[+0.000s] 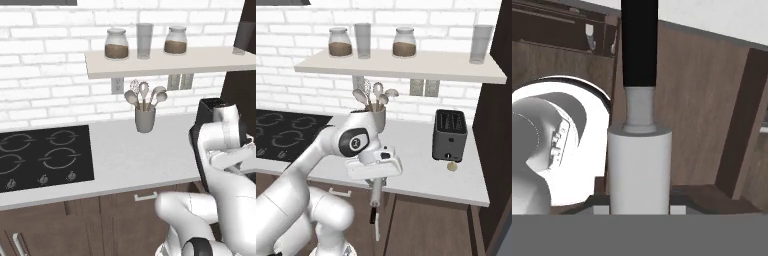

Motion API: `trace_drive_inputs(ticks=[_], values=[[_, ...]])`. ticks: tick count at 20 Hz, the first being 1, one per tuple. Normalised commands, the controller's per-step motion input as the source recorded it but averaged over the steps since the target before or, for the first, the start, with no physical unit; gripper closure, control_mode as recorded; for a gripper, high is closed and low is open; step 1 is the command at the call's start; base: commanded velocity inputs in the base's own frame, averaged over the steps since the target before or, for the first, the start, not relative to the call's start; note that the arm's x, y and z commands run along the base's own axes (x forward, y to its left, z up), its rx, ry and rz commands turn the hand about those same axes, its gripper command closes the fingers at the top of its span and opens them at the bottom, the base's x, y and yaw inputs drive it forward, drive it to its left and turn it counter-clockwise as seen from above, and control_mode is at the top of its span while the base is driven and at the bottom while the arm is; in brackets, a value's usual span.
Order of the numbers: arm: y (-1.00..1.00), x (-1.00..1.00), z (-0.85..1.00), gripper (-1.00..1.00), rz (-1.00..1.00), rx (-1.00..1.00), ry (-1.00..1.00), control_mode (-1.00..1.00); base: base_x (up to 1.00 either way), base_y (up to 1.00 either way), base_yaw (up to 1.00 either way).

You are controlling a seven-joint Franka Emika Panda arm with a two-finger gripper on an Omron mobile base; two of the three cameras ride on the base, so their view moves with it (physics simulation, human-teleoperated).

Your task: Pick the rolling pin from the drawer and place it on the counter.

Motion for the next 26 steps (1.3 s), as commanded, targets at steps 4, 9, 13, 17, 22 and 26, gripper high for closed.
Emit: trace_drive_inputs(ticks=[4,9,13,17,22,26], values=[[0.81,1.00,0.08,1.00,0.12,0.06,0.00,-1.00,0.00,0.00,0.00],[0.81,1.00,0.00,1.00,0.14,0.04,0.00,-1.00,0.00,0.00,0.00],[0.58,0.86,-0.19,1.00,0.15,0.01,0.01,-1.00,0.00,0.00,0.00],[0.41,0.65,-0.52,1.00,0.14,0.00,0.00,-1.00,0.00,0.00,0.00],[0.26,0.64,-0.49,1.00,0.04,0.02,0.00,-1.00,0.00,0.00,0.00],[0.16,0.61,-0.33,1.00,0.00,0.04,0.00,-1.00,0.00,0.00,0.00]])
